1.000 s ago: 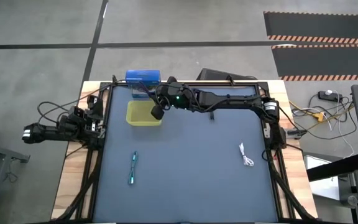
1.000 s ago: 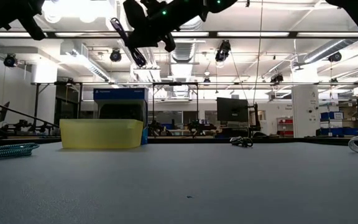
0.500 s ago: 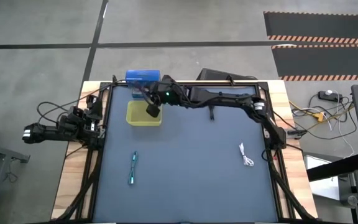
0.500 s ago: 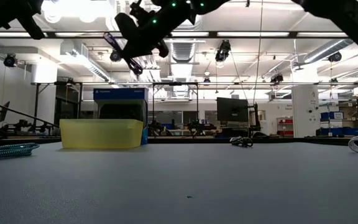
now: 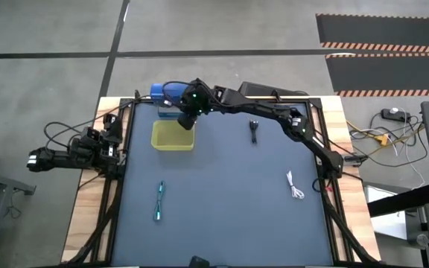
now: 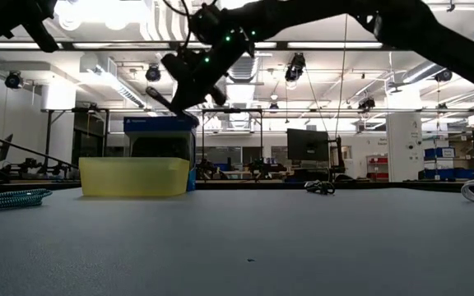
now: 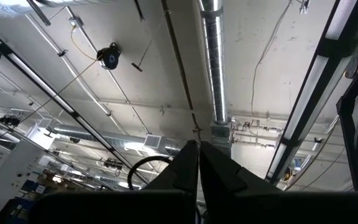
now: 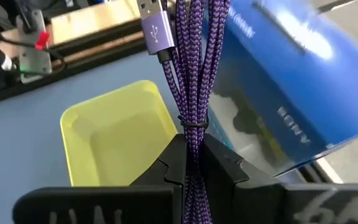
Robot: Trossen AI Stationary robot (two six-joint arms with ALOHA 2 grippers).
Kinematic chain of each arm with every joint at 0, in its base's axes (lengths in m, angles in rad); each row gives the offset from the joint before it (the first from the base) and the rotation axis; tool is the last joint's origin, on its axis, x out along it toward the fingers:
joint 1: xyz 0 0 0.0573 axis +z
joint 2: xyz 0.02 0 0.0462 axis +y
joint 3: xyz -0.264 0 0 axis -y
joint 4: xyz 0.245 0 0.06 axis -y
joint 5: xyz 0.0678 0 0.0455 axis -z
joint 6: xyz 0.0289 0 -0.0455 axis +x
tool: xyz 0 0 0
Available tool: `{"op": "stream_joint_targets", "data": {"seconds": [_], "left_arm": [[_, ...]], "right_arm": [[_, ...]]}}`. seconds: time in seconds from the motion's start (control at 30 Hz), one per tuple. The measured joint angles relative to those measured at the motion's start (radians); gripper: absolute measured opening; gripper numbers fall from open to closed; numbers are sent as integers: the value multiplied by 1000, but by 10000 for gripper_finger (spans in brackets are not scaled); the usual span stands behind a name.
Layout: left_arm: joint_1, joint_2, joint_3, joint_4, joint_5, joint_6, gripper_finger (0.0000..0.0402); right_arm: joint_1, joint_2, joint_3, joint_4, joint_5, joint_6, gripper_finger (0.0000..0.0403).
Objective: Pick and place USB-C Cables
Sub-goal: Put the violet charger cable into the yellow bin
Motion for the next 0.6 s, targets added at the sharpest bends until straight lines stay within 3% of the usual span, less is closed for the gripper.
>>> {"op": "stream_joint_targets", "data": {"seconds": [0.6], "left_arm": [[0, -1, 0, 0, -2, 0, 0]], "right_arm": [[48, 65, 0, -36, 4, -142, 22]]}}
